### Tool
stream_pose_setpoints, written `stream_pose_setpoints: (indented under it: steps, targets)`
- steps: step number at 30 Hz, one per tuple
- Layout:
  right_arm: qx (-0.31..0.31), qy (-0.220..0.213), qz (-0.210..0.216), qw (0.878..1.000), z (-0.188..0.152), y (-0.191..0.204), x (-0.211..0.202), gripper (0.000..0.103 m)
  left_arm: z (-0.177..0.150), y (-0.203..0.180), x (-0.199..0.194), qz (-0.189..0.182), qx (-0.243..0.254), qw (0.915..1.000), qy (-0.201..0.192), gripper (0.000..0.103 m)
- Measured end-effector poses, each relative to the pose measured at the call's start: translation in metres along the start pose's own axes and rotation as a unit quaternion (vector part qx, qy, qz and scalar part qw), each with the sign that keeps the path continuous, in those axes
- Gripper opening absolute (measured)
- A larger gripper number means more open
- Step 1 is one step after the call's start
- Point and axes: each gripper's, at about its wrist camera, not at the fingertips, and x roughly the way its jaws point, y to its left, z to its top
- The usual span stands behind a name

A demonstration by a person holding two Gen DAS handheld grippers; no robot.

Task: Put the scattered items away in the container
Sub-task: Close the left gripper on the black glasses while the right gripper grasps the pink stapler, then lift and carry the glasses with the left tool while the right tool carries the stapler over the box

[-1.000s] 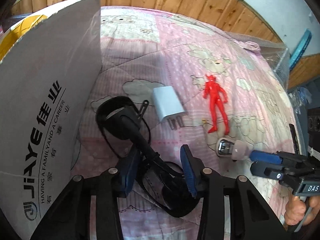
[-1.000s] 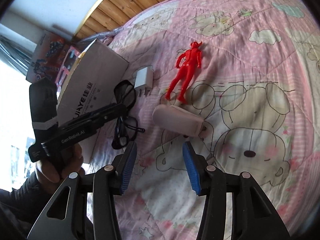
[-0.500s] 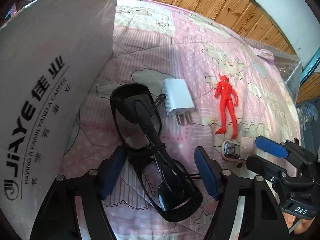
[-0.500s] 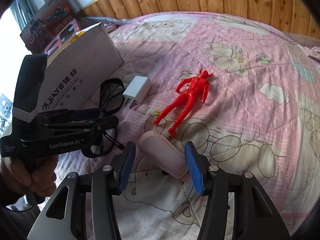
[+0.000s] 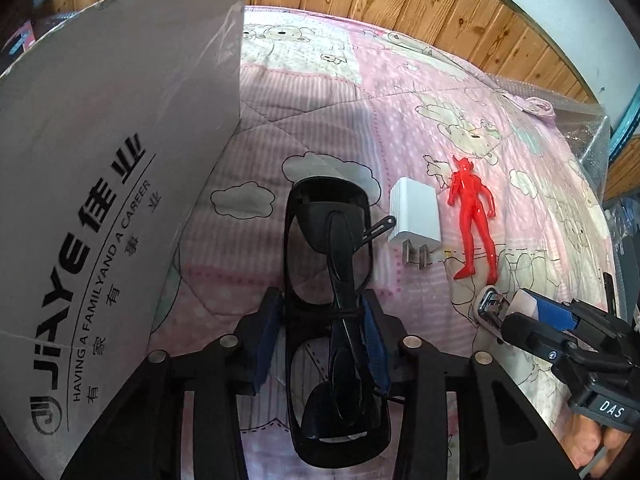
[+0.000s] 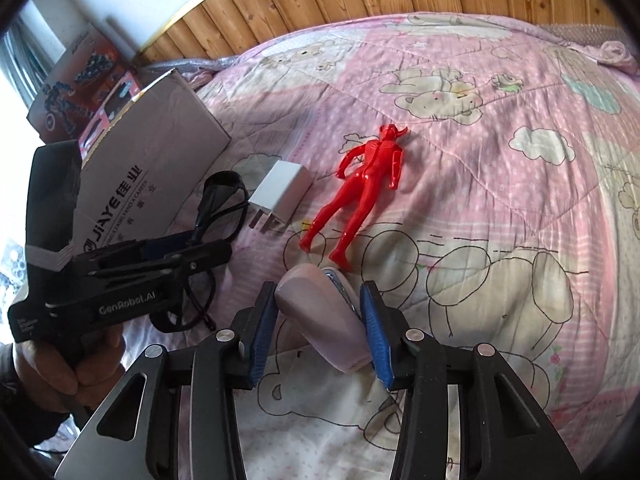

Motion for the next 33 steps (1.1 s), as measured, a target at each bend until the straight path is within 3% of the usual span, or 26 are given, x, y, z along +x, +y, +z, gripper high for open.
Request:
stream_pose_setpoints:
  steps: [1, 3, 4, 20, 33]
  targets:
    - [0.016, 0.000, 0.006, 1.000, 0.001, -0.003, -0.002, 0.039, 0.000, -0.004, 0.000, 0.006, 0.010, 0.9999, 0.002, 0.052]
    - [0.034, -0.003, 0.006, 0.999, 0.000, -0.007, -0.009, 0.032, 0.000, -0.005, -0.003, 0.012, 0.015, 0.9998, 0.005, 0.040]
    - [0.040, -0.005, 0.006, 0.999, -0.001, -0.009, -0.013, 0.031, 0.000, -0.002, -0.005, 0.003, 0.010, 0.9999, 0.008, 0.038]
    - [0.134, -0.032, 0.036, 0.990, -0.031, -0.015, -0.051, 0.030, -0.014, 0.000, -0.064, -0.011, 0.015, 0.9997, -0.013, 0.038]
    - [0.130, -0.055, 0.049, 0.989, -0.036, 0.033, -0.082, 0.030, -0.027, 0.000, -0.109, -0.027, 0.016, 0.9988, -0.038, 0.038]
